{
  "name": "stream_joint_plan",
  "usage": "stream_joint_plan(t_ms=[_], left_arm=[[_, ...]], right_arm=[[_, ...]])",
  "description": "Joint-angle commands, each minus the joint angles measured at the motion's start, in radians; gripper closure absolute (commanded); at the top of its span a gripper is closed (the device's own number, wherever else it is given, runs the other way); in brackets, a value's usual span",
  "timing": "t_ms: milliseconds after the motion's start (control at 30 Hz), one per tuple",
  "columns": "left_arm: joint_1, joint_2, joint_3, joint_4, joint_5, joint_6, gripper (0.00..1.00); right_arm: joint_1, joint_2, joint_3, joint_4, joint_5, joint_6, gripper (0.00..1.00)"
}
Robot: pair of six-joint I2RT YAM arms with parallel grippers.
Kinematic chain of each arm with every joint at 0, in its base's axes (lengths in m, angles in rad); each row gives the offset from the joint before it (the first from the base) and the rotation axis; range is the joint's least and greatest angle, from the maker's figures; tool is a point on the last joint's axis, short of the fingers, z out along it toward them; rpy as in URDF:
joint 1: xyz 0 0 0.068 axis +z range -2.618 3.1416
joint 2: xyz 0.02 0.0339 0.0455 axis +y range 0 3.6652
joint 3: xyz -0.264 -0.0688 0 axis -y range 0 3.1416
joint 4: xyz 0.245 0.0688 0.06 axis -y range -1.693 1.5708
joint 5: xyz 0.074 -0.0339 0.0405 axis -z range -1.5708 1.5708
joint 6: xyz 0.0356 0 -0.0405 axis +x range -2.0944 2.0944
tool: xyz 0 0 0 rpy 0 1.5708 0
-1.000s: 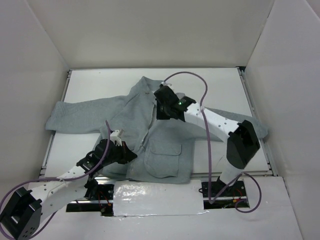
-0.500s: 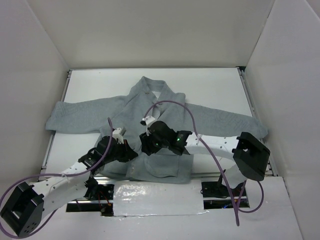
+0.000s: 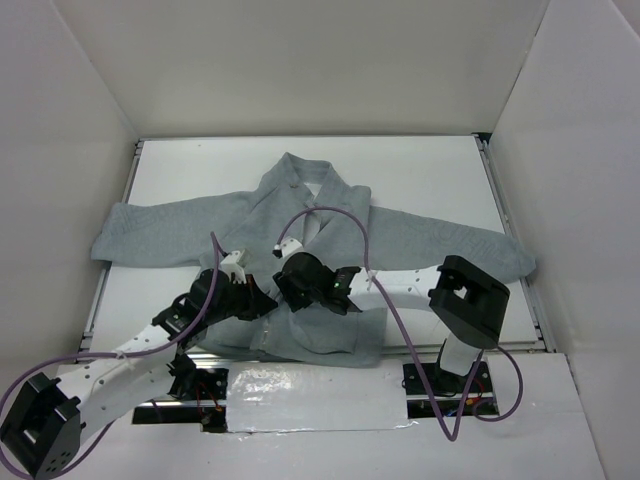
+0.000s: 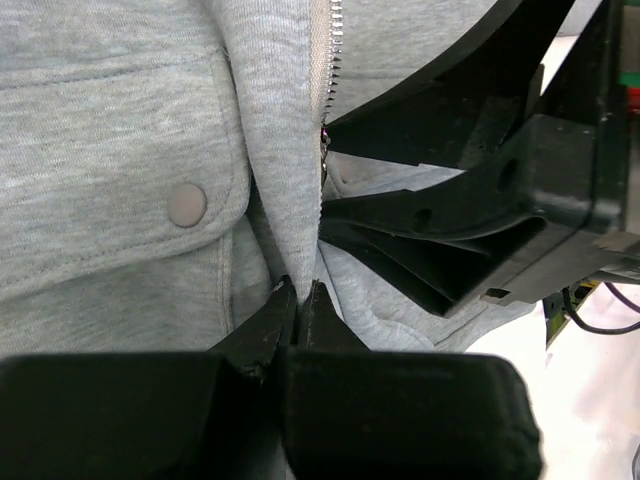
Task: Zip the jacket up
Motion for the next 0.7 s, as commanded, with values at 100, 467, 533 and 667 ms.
stream_joint_plan(t_ms=[100,467,533,667], left_arm=[[-0.005,0.004,0.048,0.020,0.031,0.000,1.00],[-0.005,0.002,0.029,0.033,0.044,0.000,1.00],[-0.005,0.001,0.031,0.025,0.041,0.001,1.00],[-0.005,-0.012,0.049,-0.025,0.011,0.006,1.00]], right_arm=[[0.008,0.010,0.037,0.086,0.075,-0.021,0.49],[0.019,0.021,0.068,0.086,0.126,-0.055,0.96],[0.022,0.012,0.059,0.090,0.119,-0.067,1.00],[0.027,-0.034,0.066,0.035,0.051,-0.128,1.00]])
